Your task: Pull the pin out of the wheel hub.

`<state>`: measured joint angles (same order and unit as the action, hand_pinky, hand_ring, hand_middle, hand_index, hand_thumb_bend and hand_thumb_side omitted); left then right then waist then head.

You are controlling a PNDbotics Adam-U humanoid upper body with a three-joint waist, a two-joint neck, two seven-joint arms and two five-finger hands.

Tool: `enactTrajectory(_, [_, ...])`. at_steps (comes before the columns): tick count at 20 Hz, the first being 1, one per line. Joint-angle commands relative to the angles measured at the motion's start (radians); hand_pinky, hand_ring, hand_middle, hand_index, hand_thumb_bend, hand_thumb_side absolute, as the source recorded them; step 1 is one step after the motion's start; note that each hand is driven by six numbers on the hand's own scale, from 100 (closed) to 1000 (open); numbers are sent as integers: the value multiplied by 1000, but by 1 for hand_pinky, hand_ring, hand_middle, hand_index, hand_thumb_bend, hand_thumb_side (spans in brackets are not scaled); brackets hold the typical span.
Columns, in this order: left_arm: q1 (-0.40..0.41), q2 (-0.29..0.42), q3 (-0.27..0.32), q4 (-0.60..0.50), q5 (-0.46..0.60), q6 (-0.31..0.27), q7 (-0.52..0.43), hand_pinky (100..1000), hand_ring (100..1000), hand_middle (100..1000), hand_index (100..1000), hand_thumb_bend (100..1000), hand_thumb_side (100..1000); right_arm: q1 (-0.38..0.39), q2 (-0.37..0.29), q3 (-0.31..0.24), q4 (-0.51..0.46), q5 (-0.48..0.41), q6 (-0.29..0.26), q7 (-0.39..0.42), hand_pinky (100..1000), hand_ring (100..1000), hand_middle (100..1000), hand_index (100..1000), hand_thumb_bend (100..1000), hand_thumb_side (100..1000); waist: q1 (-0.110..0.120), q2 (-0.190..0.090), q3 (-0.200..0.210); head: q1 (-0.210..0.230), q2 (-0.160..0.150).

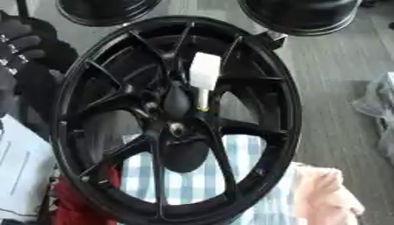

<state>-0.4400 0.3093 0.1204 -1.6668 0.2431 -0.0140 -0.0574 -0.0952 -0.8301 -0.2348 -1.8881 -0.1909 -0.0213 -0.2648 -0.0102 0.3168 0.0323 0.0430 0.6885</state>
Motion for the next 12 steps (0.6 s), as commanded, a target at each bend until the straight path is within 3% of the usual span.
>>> enactTrajectory(1, [-6,36,6,-15,-4,0,-3,751,771,745,790,226,774,-3,-159,22,-51,20,-2,66,779,785,759,897,100,466,-5,-27,-3,3,1])
enactTrajectory(4, [-3,41,5,-14,-7,0,-4,751,771,745,789,226,775,-17,-268,63,-77,33,10,145,792,791,763,893,100,432,-9,-26,-4,-6,2])
enactTrajectory(12, [1,52,1,-16,-5,2,-9,752,770,744,789,227,780,-119,-450,160,-106,63,30,344,828,806,771,879,100,386,-18,-19,-1,-28,-3])
